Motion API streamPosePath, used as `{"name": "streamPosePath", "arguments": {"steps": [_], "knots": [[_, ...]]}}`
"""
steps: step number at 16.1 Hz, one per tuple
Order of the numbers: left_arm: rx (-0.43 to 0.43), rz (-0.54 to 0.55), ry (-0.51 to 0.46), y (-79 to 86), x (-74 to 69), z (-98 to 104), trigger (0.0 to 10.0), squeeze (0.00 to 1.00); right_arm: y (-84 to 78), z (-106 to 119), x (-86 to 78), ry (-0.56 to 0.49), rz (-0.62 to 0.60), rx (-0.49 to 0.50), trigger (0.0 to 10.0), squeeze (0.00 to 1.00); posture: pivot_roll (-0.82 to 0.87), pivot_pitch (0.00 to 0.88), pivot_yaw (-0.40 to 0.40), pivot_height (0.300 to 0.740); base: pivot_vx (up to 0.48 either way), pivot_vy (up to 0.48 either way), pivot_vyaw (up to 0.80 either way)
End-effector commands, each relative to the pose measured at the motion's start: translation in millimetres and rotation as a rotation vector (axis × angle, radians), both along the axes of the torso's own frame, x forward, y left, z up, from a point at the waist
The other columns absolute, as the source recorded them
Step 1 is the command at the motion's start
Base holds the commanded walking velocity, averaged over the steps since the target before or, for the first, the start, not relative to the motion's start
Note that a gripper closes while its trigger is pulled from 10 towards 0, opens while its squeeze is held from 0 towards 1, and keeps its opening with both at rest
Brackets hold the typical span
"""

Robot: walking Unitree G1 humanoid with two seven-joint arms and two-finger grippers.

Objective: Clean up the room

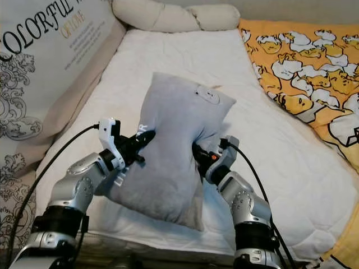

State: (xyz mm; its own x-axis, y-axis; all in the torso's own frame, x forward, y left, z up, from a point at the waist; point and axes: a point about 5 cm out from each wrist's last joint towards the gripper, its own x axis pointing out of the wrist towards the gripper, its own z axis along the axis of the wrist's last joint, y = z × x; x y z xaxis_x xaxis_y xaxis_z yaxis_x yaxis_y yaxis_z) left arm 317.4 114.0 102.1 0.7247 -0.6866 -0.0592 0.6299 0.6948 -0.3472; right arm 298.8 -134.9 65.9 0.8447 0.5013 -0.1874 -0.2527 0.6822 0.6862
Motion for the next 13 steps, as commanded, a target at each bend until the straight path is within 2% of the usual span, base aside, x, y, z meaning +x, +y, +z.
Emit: {"name": "streamPosePath", "arguments": {"steps": [1,4,5,9,10,11,12,13], "knots": [[0.038,-0.044,-0.016,-10.9,-3.4,3,0.0,0.00,10.9,14,4.3,-0.061,0.036,-0.007,0.0,0.00,0.03,0.000,0.026,0.740,0.000,0.000,0.00],[0.038,-0.011,-0.014,-8.7,-4.8,4,0.0,0.00,11.5,15,4.6,-0.066,0.039,-0.018,0.0,0.00,0.03,0.000,0.019,0.740,0.000,0.000,0.00],[0.082,-0.014,-0.045,-10.1,-6.4,7,0.0,0.00,11.5,14,4.3,-0.065,0.042,-0.026,0.0,0.00,0.03,0.000,0.018,0.740,0.000,0.000,0.00],[0.089,-0.004,-0.053,-12.8,-7.1,10,0.0,0.00,10.5,15,3.3,-0.070,0.029,-0.027,0.0,0.00,0.03,0.000,0.021,0.740,0.000,0.000,0.00],[0.138,0.007,-0.089,-13.0,-6.7,11,0.0,0.00,10.5,15,3.2,-0.084,0.029,-0.072,0.0,0.00,0.03,0.000,0.021,0.740,0.000,0.000,0.00],[0.220,0.004,-0.140,-14.7,-6.6,12,10.0,0.00,11.2,15,3.0,-0.100,0.036,-0.138,10.0,0.00,0.03,0.000,0.020,0.740,0.000,0.000,0.00],[0.273,0.015,-0.171,-15.1,-5.5,12,10.0,0.00,12.4,16,2.1,-0.111,0.048,-0.165,10.0,0.00,0.03,0.000,0.018,0.740,0.000,0.000,0.00],[0.286,0.026,-0.203,-14.8,-4.5,14,10.0,0.00,13.0,16,1.5,-0.118,0.055,-0.179,10.0,0.00,0.04,0.000,0.016,0.740,0.000,0.000,0.00]]}}
